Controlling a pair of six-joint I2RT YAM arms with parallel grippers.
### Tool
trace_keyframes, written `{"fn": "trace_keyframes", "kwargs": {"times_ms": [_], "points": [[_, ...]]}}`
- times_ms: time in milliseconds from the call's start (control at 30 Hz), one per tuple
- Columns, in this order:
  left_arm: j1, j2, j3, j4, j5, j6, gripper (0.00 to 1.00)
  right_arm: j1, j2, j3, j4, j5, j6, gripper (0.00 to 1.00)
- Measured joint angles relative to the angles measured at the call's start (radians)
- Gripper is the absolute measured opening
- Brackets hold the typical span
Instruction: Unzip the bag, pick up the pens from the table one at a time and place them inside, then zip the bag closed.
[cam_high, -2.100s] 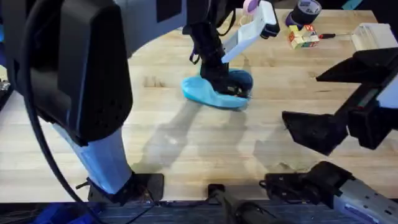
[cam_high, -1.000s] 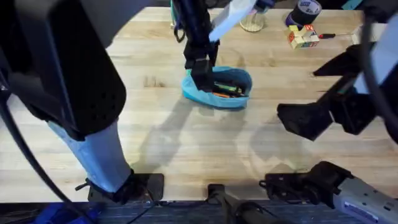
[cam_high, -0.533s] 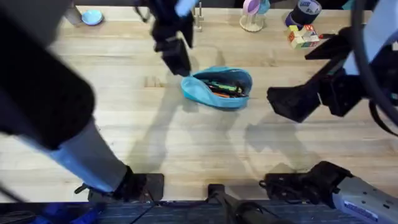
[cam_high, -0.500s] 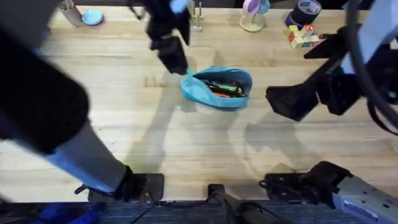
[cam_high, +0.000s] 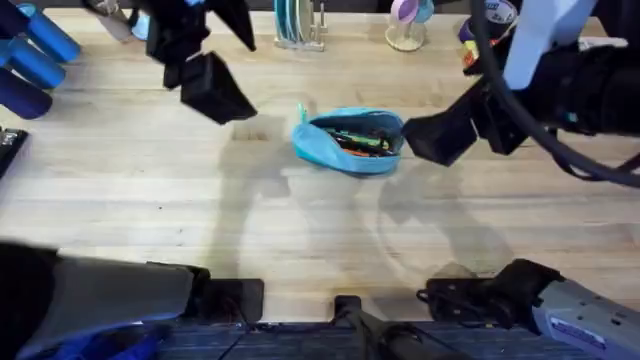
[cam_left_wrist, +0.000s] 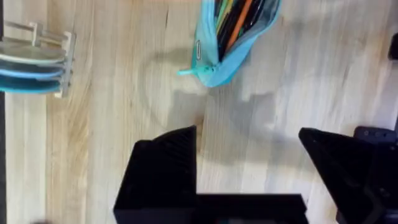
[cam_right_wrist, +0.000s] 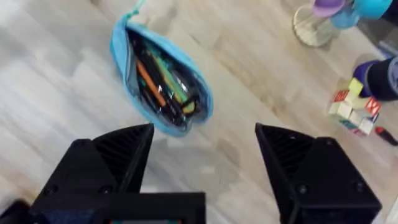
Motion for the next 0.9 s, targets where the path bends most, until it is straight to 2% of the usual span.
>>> {"fn": "trace_keyframes", "kwargs": {"times_ms": [133,300,433,567,700,800,900], "points": [[0.051,-0.09,-0.114,0.06,-0.002,0.015,0.994,0.0,0.0,0.0,0.039,0.0,0.0,0.996],[0.141,-0.212,-0.262,0.16,0.006,0.021,0.994,0.0,0.002,0.0,0.072,0.0,0.0,0.996],[0.213,-0.252,-0.366,0.226,0.034,0.03,0.994,0.0,0.028,0.0,0.095,0.0,0.0,0.996],[0.287,-0.236,-0.441,0.248,0.105,0.078,0.994,0.0,0.073,0.0,0.119,0.0,0.0,0.996],[0.357,-0.215,-0.502,0.251,0.206,0.163,0.994,0.0,0.118,0.0,0.132,0.0,0.0,0.996],[0.392,-0.197,-0.531,0.261,0.27,0.229,0.993,0.0,0.151,0.0,0.135,0.0,0.0,0.996],[0.408,-0.167,-0.54,0.283,0.318,0.268,0.993,0.007,0.18,0.0,0.159,-0.001,0.0,0.996]]}}
